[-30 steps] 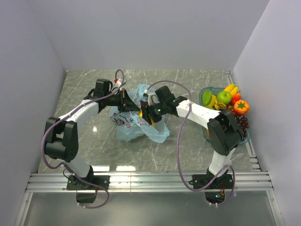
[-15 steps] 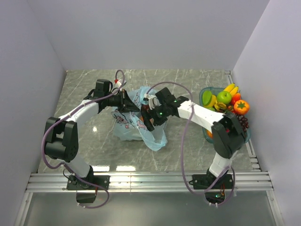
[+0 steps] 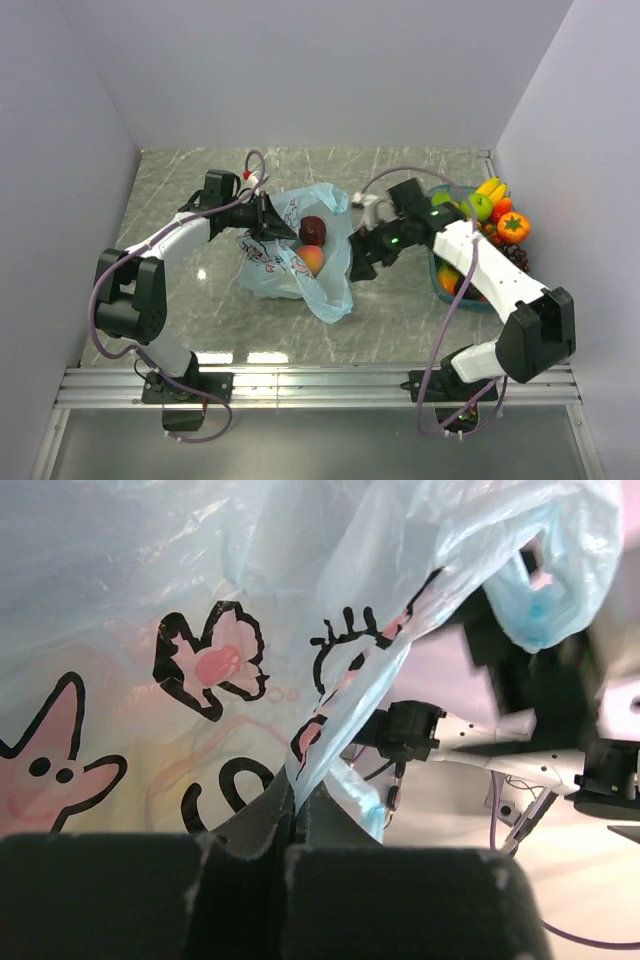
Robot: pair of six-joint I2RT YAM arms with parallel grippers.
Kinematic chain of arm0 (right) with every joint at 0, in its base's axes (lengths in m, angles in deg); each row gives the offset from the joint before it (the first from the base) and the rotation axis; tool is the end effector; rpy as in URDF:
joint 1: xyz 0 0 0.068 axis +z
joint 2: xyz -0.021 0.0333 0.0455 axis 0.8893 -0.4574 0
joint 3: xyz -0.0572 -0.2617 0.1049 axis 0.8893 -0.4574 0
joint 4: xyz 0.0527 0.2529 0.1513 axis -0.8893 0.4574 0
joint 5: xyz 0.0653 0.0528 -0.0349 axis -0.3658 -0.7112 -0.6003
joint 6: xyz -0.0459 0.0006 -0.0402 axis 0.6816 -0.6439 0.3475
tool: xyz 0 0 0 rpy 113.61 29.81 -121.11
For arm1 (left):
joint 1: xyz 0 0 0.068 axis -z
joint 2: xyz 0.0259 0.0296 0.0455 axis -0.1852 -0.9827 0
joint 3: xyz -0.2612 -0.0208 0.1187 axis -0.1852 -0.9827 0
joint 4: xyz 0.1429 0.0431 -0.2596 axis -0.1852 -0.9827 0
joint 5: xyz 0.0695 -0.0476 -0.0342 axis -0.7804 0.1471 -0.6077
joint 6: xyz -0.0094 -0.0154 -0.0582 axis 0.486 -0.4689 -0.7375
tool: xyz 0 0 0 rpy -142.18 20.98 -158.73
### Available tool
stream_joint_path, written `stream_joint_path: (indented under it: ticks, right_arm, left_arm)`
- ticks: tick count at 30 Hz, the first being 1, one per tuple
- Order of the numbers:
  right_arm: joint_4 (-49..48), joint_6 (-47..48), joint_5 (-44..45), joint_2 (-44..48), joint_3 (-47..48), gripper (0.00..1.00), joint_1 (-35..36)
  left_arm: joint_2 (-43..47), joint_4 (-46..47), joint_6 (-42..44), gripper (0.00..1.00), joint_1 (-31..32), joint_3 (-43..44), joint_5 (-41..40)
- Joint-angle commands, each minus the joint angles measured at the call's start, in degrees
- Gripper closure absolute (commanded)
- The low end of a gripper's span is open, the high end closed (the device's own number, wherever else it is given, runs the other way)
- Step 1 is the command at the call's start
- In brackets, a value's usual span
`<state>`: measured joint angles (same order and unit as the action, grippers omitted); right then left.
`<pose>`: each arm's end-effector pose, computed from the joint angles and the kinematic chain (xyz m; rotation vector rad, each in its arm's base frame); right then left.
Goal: Place the fake fruits into the plastic bag and tie a complex knot
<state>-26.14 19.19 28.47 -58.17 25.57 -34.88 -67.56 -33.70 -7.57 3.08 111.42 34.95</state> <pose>0.2705 0.1733 0.2863 -1.0728 2.3359 0.9178 0.3617 -0.1277 0.2303 0.0172 2.4164 -1.5992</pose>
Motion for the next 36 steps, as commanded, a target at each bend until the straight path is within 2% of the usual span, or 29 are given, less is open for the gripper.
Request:
stream_joint_path:
  ticks: [1,3,4,8,12,15,22,29,36]
  right_arm:
    - [5.74,5.47,-0.71,3.32,3.54,0.04,-13.25]
    - [5.58,5.83,2.35,3.15,6.43,0.04,-19.09]
    - [4.96,5.83,6.63,2.8,7.32,0.04,-23.72]
    - [2.07,3.81,16.84,-0.89,13.12,0.08,-31.83]
    - [-0.57,-1.28,21.09,-7.99,18.57,0.14,-35.45]
    - [-3.12,-6.63,22.93,-12.91,21.12,0.2,-35.46]
    - [-7.43,-16.48,27.24,-20.49,24.38,0.2,-35.37]
    - [-8.23,-20.01,26.54,-25.5,27.28,0.18,-35.2]
    - [-7.17,-22.12,29.43,-29.72,29.3,0.16,-34.93]
  left_arm:
    - [0.33,-0.01,0.94,0.99,0.39,1.57,-0.72]
    - [-0.02,0.26,0.94,0.99,0.48,1.66,-0.72]
    - [-0.02,0.43,0.86,1.0,0.57,1.74,-0.81]
    - [-0.37,0.96,0.5,0.99,0.83,1.74,-0.98]
    - [-0.55,2.28,-0.46,0.99,1.01,1.57,-1.07]
    - [-0.99,2.02,-0.03,0.99,1.09,2.44,-0.9]
    - [-1.42,0.43,1.38,0.99,1.09,3.68,-1.43]
    - [-1.78,1.14,0.94,1.0,1.01,3.24,-1.34]
    - [-2.3,0.87,0.86,0.99,1.01,3.5,-1.25]
